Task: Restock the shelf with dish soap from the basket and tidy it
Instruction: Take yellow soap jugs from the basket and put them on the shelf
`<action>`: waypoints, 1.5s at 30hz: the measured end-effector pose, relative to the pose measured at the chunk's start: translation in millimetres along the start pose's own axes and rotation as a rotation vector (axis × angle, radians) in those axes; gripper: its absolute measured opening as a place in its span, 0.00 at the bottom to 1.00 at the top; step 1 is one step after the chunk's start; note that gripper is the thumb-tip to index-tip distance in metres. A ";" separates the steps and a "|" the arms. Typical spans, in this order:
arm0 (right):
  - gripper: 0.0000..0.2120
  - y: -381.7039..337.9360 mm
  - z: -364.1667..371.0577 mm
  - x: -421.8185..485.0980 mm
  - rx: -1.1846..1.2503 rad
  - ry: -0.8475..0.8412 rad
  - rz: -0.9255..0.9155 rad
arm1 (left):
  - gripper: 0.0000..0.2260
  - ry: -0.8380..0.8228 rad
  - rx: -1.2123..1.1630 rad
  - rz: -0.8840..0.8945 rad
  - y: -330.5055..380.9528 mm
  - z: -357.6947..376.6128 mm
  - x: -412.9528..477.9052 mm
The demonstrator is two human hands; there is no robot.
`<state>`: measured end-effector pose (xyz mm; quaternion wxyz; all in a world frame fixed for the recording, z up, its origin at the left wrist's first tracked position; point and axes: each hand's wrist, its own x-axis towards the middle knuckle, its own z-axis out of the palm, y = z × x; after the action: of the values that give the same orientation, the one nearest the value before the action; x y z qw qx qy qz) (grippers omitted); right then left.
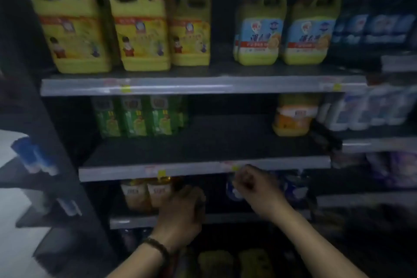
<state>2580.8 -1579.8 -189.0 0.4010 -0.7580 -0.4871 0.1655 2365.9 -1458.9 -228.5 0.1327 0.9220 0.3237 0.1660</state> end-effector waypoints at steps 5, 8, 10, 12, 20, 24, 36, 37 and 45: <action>0.07 119.0 41.4 -68.4 -0.127 -0.135 0.269 | 0.13 -0.388 0.075 -0.032 8.1 97.8 -50.7; 0.04 172.7 61.5 -109.5 -0.159 -0.203 0.398 | 0.23 -0.559 0.161 0.007 14.8 141.2 -71.6; 0.03 205.8 71.2 -138.8 -0.174 -0.207 0.449 | 0.34 -0.675 0.174 0.039 24.5 165.0 -83.2; 0.04 239.2 81.0 -171.0 -0.231 -0.215 0.508 | 0.36 -0.760 0.144 0.029 34.7 195.0 -92.2; 0.37 291.5 106.5 -214.3 -0.408 -0.501 0.572 | 0.32 -1.008 0.044 -0.088 65.2 270.9 -98.4; 0.37 297.0 105.7 -212.5 -0.339 -0.507 0.587 | 0.26 -1.022 0.052 -0.141 68.9 294.0 -97.6; 0.40 303.8 100.2 -204.0 -0.271 -0.460 0.597 | 0.34 -1.147 -0.007 -0.257 74.8 307.2 -95.5; 0.42 301.5 99.4 -202.2 -0.263 -0.443 0.583 | 0.36 -1.132 -0.019 -0.235 71.3 308.9 -97.0; 0.41 281.8 98.6 -191.4 -0.145 -0.248 0.459 | 0.33 -0.773 -0.105 -0.249 53.3 295.1 -94.8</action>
<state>2598.1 -1760.0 -493.9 0.2348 -0.8493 -0.3585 0.3083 2441.3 -1600.4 -499.1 0.3104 0.8621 0.3504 -0.1941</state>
